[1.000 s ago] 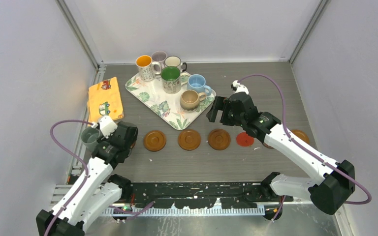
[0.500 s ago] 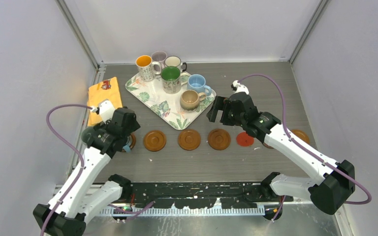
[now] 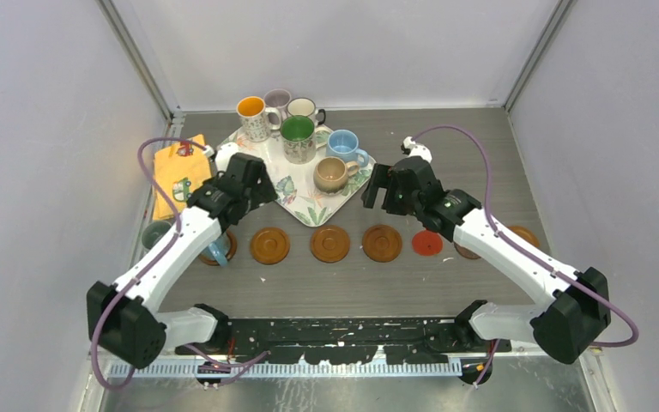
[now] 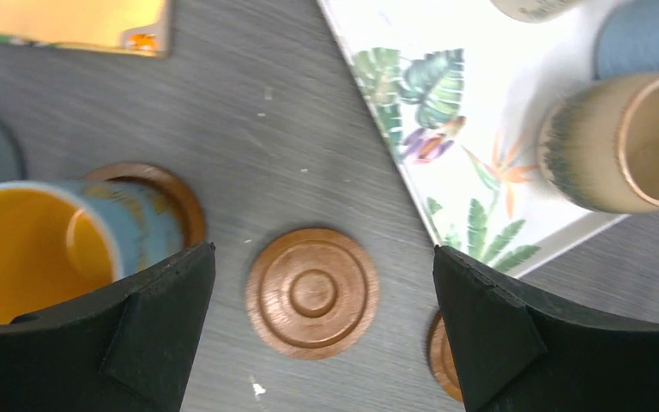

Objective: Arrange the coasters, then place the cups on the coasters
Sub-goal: Pick up the cup from the tray.

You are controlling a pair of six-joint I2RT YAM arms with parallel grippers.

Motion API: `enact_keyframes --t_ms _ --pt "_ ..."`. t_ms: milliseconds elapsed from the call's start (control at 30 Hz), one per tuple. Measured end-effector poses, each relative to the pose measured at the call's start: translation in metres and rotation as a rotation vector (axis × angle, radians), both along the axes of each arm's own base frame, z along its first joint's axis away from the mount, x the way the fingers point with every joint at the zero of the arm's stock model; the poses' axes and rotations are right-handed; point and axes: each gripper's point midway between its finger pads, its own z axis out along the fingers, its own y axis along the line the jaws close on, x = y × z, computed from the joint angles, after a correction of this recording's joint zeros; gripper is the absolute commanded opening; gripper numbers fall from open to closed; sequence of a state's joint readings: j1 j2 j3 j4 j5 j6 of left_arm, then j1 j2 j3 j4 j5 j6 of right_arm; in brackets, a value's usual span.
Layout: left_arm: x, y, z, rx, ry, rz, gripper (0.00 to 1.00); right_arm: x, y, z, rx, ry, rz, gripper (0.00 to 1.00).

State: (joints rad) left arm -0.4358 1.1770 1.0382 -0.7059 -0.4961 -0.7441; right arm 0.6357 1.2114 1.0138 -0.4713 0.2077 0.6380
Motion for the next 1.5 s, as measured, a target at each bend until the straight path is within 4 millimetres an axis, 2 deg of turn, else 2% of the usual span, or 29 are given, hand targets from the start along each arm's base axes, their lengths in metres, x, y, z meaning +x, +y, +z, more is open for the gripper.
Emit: enact_keyframes --t_ms 133,300,467,567,667,733,900,1000,1100,1333,1500 --pt "0.02 -0.031 -0.006 -0.023 0.01 -0.082 1.0 0.012 0.001 -0.009 0.006 0.037 -0.018 1.0" --pt "0.034 -0.063 -0.014 -0.059 0.019 -0.163 1.0 0.045 0.0 -0.025 0.071 0.1 -0.064 1.0" --pt "0.031 -0.087 -0.02 -0.085 0.035 -0.246 1.0 0.081 0.006 -0.032 0.144 0.119 -0.082 1.0" --pt "0.03 -0.095 -0.018 -0.108 0.025 -0.275 1.0 0.104 0.018 -0.03 0.18 0.099 -0.066 1.0" --pt "0.022 -0.096 -0.02 -0.124 0.026 -0.292 1.0 0.128 0.038 -0.033 0.222 0.071 -0.027 1.0" --pt "0.014 -0.093 -0.02 -0.133 0.023 -0.299 1.0 0.135 0.044 -0.037 0.23 0.069 -0.013 1.0" --pt "-0.001 -0.086 -0.005 -0.162 -0.025 -0.311 1.0 0.162 0.064 -0.058 0.249 0.072 0.03 1.0" --pt "-0.008 -0.082 0.005 -0.176 -0.057 -0.317 1.0 0.168 0.068 -0.067 0.235 0.076 0.042 1.0" --pt "-0.014 -0.079 0.009 -0.186 -0.074 -0.32 1.0 0.176 0.07 -0.066 0.224 0.06 0.054 1.0" --pt "-0.023 -0.076 0.003 -0.191 -0.065 -0.328 1.0 0.19 0.074 -0.06 0.197 0.016 0.079 1.0" --pt "-0.026 -0.075 0.002 -0.196 -0.066 -0.334 1.0 0.197 0.079 -0.074 0.181 0.025 0.104 1.0"
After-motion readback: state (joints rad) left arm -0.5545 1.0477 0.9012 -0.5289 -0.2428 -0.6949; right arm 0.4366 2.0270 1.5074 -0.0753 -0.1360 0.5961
